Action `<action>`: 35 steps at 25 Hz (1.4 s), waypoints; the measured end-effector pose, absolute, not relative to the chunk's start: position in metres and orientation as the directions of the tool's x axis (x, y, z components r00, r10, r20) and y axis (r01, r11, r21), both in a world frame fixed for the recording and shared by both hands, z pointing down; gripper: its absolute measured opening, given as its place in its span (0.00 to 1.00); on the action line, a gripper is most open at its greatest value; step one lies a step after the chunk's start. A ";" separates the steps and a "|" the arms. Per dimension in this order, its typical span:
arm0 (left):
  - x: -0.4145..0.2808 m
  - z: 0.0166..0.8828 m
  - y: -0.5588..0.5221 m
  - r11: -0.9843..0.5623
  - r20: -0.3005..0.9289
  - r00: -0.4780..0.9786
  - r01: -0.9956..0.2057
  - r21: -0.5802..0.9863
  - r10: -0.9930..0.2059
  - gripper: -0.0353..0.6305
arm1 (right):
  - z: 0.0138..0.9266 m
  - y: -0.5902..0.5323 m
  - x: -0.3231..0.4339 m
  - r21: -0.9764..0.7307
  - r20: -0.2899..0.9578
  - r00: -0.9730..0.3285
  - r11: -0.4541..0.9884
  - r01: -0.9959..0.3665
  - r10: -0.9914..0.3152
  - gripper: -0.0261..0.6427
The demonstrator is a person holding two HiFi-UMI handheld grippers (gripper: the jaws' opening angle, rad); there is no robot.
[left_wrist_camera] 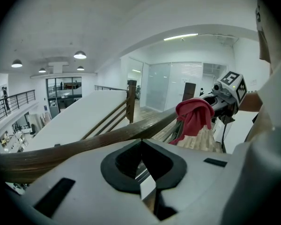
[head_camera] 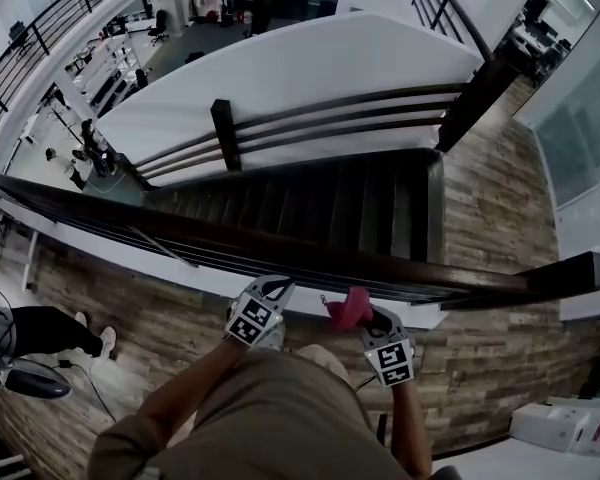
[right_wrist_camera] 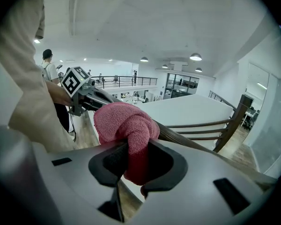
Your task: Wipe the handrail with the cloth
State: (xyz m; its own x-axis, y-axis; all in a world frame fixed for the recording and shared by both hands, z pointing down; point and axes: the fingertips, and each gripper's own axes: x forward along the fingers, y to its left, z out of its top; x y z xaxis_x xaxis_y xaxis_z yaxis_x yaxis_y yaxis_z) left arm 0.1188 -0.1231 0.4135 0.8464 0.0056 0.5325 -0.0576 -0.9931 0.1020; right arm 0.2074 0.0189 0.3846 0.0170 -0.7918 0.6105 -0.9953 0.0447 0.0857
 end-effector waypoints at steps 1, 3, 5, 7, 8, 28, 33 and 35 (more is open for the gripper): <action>0.118 0.416 -0.130 -0.992 0.535 0.845 -0.070 0.101 -0.005 0.08 | 0.388 0.013 0.208 0.081 0.607 0.012 0.048 -0.996 -0.795 0.19; 0.117 0.421 -0.142 -0.990 0.545 0.838 -0.101 0.100 -0.030 0.08 | 0.394 0.001 0.211 0.067 0.606 -0.014 0.069 -0.995 -0.796 0.19; 0.119 0.426 -0.144 -0.987 0.554 0.831 -0.126 0.102 -0.048 0.08 | 0.401 -0.004 0.215 0.049 0.612 -0.052 0.103 -0.993 -0.789 0.19; 0.118 0.426 -0.139 -0.985 0.556 0.829 -0.138 0.099 -0.060 0.08 | 0.404 -0.006 0.216 0.045 0.617 -0.087 0.145 -0.988 -0.782 0.19; 0.115 0.425 -0.136 -0.985 0.555 0.829 -0.145 0.094 -0.069 0.08 | 0.405 -0.006 0.214 0.052 0.617 -0.100 0.167 -0.985 -0.780 0.19; 0.138 0.384 0.046 -0.936 0.535 0.804 -0.346 0.069 -0.258 0.08 | 0.347 0.166 0.267 -0.123 0.458 -0.194 0.154 -0.980 -0.868 0.19; 0.122 0.399 0.093 -0.903 0.547 0.784 -0.414 0.111 -0.292 0.08 | 0.354 0.197 0.260 -0.125 0.453 -0.256 0.223 -0.967 -0.854 0.19; 0.118 0.405 0.116 -0.895 0.567 0.772 -0.428 0.127 -0.288 0.08 | 0.355 0.207 0.256 -0.131 0.446 -0.285 0.253 -0.958 -0.848 0.19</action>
State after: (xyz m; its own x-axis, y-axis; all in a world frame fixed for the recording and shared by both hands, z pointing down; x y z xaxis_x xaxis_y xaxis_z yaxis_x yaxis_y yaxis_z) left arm 0.1185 0.1158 0.4051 0.7719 -0.2884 0.5665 -0.4278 -0.8949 0.1273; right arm 0.2563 0.2074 0.3553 -0.2854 -0.8484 0.4459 -0.9584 0.2533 -0.1314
